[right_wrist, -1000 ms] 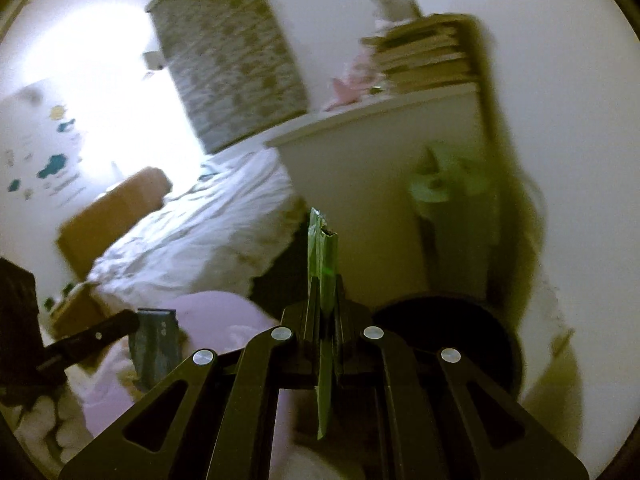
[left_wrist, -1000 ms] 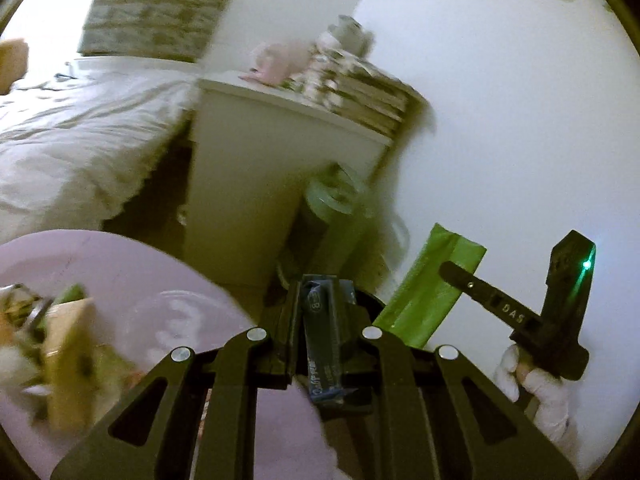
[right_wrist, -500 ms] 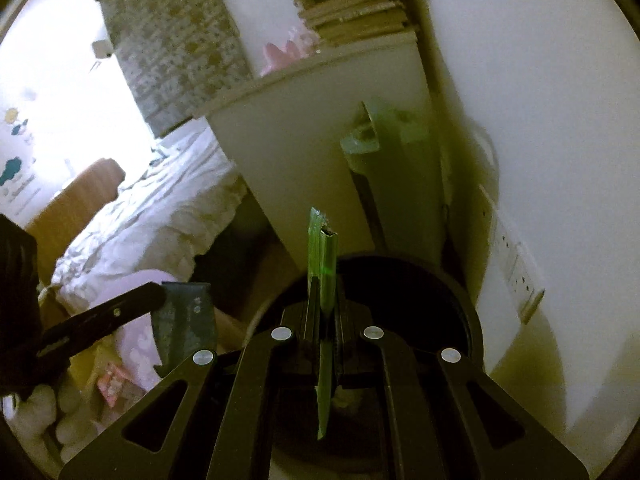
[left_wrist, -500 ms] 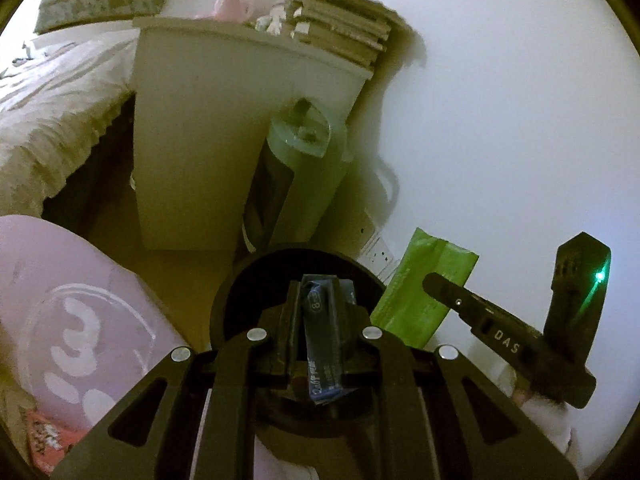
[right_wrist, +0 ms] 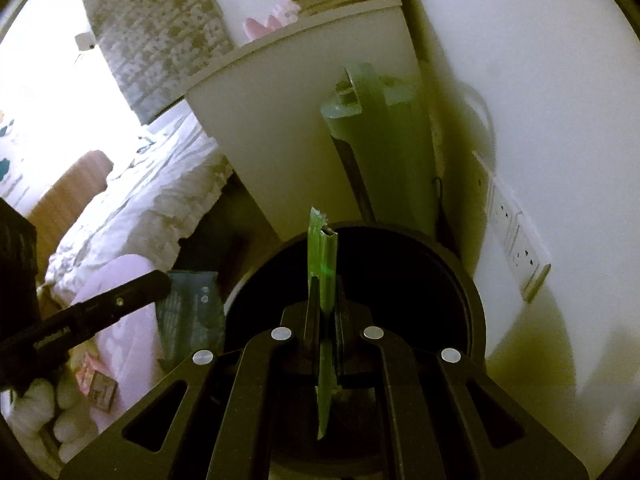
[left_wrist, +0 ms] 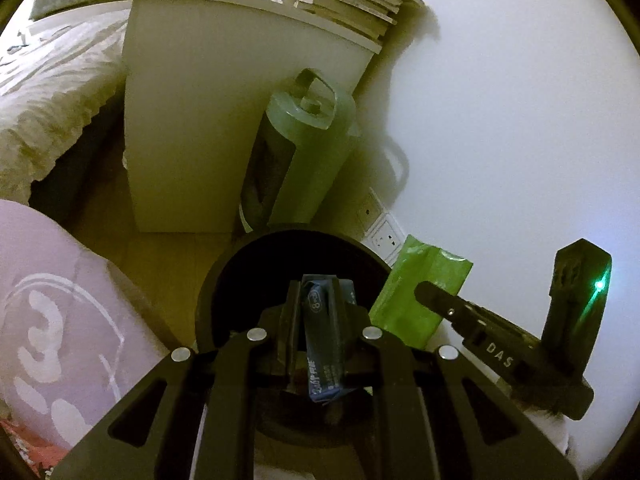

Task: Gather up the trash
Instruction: 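Move both items over the bin and open both tools to drop them, then grasp the beige paper bag with the left tool while the right tool grasps another red milk box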

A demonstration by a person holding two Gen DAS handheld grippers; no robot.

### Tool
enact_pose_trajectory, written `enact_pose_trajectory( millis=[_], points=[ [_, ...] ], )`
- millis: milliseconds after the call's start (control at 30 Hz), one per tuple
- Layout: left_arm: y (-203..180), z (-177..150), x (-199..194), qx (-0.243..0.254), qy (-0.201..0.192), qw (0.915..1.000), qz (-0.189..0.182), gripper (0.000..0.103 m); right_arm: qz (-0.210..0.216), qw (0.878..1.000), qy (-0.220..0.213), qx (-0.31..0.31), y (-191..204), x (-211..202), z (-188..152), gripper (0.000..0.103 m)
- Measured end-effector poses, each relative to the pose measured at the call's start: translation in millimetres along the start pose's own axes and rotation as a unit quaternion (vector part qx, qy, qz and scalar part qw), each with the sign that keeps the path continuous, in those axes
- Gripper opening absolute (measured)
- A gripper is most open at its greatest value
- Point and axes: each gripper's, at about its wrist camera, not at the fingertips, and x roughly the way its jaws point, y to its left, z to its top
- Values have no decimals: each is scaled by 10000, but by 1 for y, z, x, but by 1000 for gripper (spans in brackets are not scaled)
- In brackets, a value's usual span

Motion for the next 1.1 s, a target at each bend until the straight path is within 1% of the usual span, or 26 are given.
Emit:
enact_pose_trajectory(
  millis=[133,200,233,267,300,333,367,400,500,567,600,633,733,800,933,1000,1033,1067,1100],
  points=[
    [-3,0,5,20,59,10000,-41,15,-20,10000,58,11,-3,1,0,7],
    [-5,0,7,26,108,9999,-36,17,-31,9999,117,47,-3,2,1,11],
    [-6,1,7,32,130,9999,-49,18,-34,9999,148,77,-4,2,1,22],
    [-6,1,6,42,153,9999,-53,20,-22,9998,155,125,-5,0,0,38],
    [-7,1,5,49,159,9999,-44,29,20,9997,118,211,-6,-2,0,45],
    [-8,0,3,56,147,9999,-19,41,36,9996,84,252,-7,-4,-1,58],
    [-8,0,0,59,97,9999,19,46,29,9996,38,287,-7,-6,-1,65],
    [-8,-2,-3,62,64,10000,38,53,28,9996,20,295,-7,-7,0,65],
    [-7,-3,-11,8,17,10000,66,54,85,9995,32,287,-5,-10,0,65],
    [-6,-6,-21,-37,-45,9999,109,57,143,9995,30,277,-3,-12,-1,65],
    [-5,-8,-27,-54,-83,9998,143,61,192,9995,35,260,0,-13,-2,65],
    [-3,-10,-33,-72,-132,9997,184,62,223,9995,48,239,2,-14,-3,65],
    [6,-19,-56,-187,-294,9988,351,62,326,9992,132,170,12,-13,-6,70],
    [16,-26,-72,-323,-419,9974,492,62,404,9989,188,129,19,-12,-8,70],
    [42,-42,-113,-585,-740,9909,965,62,627,9974,344,-94,47,-9,-15,70],
    [57,-52,-135,-712,-908,9853,1263,62,757,9960,419,-246,64,-7,-19,70],
    [67,-58,-148,-770,-990,9811,1471,62,880,9942,484,-377,78,-6,-22,70],
    [73,-62,-154,-796,-1030,9785,1600,62,971,9927,535,-480,88,-6,-24,70],
    [82,-68,-165,-834,-1083,9737,1825,62,1095,9901,609,-628,101,-5,-27,70]
  ],
)
